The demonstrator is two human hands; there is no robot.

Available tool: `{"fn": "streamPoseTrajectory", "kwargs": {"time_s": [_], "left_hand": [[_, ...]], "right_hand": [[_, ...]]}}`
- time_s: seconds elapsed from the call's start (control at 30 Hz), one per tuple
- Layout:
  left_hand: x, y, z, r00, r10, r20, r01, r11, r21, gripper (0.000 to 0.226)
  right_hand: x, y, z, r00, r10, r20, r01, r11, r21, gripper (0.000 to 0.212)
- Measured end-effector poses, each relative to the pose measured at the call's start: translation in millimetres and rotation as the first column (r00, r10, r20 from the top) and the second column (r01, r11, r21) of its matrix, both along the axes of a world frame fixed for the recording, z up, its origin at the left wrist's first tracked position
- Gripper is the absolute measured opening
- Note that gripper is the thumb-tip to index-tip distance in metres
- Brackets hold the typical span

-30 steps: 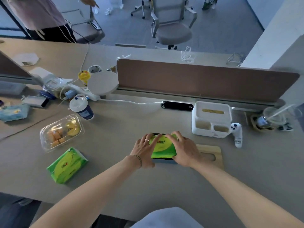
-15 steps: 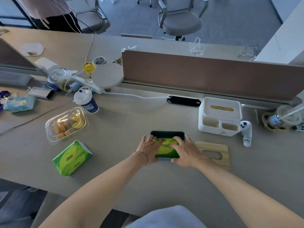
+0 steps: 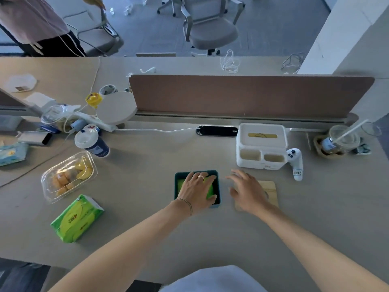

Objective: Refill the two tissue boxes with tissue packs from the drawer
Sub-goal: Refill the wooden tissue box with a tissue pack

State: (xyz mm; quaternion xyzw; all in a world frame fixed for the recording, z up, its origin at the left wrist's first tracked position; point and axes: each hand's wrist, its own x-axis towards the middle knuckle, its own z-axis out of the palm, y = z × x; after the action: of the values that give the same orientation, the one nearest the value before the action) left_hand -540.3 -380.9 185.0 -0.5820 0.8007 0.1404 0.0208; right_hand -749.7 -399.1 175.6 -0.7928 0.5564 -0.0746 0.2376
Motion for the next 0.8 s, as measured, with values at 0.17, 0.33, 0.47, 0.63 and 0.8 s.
{"fn": "streamPoseTrajectory", "kwargs": {"time_s": [0.17, 0.33, 0.47, 0.63, 0.8], "left_hand": [[-62, -19, -11, 0.991, -0.125, -0.046, 0.125, 0.992, -0.015, 0.068], [-115, -33, -46, 0.978, -0.156, 0.137, 0.129, 0.975, 0.183, 0.102], [-131, -42, -77, 0.944, -0.176, 0.280, 0.080, 0.943, 0.323, 0.133], [-138, -43, -94, 0.946, -0.170, 0.278, 0.075, 0.943, 0.323, 0.138], [-139, -46, -85, 0.960, -0.184, 0.212, 0.122, 0.953, 0.277, 0.126]], "right_hand": [[-67, -1, -18, 0.988, -0.156, -0.016, 0.156, 0.984, 0.084, 0.045], [-114, 0, -43, 0.974, -0.225, -0.015, 0.225, 0.964, 0.141, 0.047], [-137, -3, -56, 0.980, -0.199, 0.000, 0.197, 0.969, 0.152, 0.046], [-152, -5, -71, 0.979, -0.202, 0.030, 0.194, 0.967, 0.166, 0.049], [-160, -5, -80, 0.981, -0.189, 0.038, 0.180, 0.969, 0.170, 0.054]]}}
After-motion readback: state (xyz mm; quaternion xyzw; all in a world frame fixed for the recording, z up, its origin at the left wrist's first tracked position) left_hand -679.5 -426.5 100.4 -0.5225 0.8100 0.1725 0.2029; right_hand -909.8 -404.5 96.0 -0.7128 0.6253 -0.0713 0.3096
